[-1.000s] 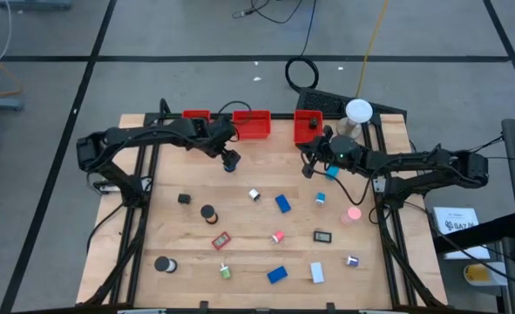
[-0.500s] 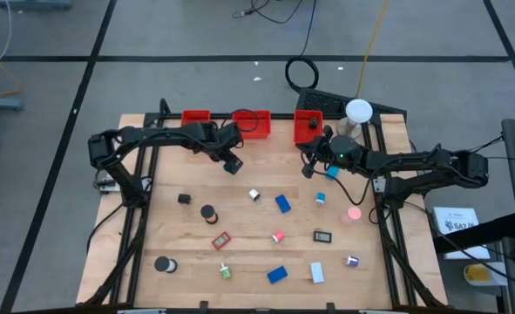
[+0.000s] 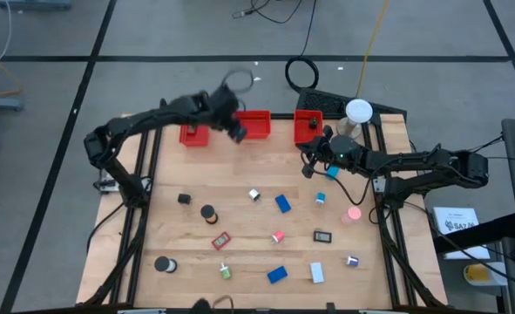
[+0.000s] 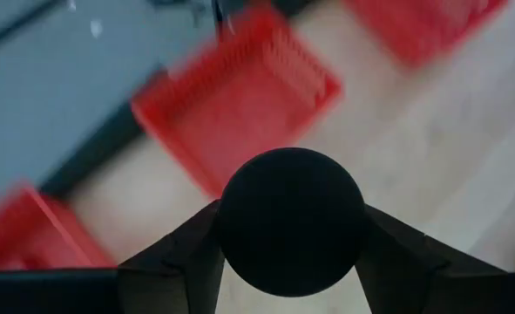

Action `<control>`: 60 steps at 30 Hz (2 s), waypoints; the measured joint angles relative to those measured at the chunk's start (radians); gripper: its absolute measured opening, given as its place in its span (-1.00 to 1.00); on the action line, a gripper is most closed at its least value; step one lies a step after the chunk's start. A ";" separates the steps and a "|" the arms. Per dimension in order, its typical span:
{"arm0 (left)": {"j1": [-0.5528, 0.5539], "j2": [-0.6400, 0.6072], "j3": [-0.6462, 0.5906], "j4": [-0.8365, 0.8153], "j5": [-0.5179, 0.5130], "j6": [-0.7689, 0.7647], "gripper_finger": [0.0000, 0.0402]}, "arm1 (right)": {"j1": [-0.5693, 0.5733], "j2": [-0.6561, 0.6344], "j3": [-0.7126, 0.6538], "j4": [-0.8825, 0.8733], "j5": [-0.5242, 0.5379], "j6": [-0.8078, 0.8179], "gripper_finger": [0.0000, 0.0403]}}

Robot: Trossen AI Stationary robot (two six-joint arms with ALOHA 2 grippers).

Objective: Pick & Place Office items
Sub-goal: Put the blue hourglass into the middle orange basket, then put the top left blue timer into the left orange basket

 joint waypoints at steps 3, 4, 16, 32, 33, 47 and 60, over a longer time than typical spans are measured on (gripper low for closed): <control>0.062 0.055 0.109 -0.016 0.038 0.050 0.04 | 0.000 0.000 0.000 0.011 0.000 0.002 -1.00; 0.080 0.081 0.142 -0.020 0.060 0.063 0.04 | 0.000 0.000 0.000 0.017 0.000 0.002 -1.00; 0.159 0.394 0.320 -0.092 0.129 0.138 0.04 | 0.000 0.000 0.000 0.029 0.000 0.003 -1.00; 0.177 0.465 0.321 -0.040 0.059 0.138 0.04 | 0.000 0.000 0.000 0.029 -0.001 0.003 -1.00; 0.177 0.465 0.321 -0.041 0.057 0.138 0.04 | 0.000 0.000 0.000 0.029 -0.001 0.003 -1.00; 0.177 0.427 0.318 -0.051 0.025 0.153 0.71 | 0.004 0.000 0.000 0.029 0.000 0.003 -1.00; 0.099 0.078 -0.057 0.280 0.072 0.312 -0.15 | 0.004 0.000 0.000 0.044 0.002 0.003 -1.00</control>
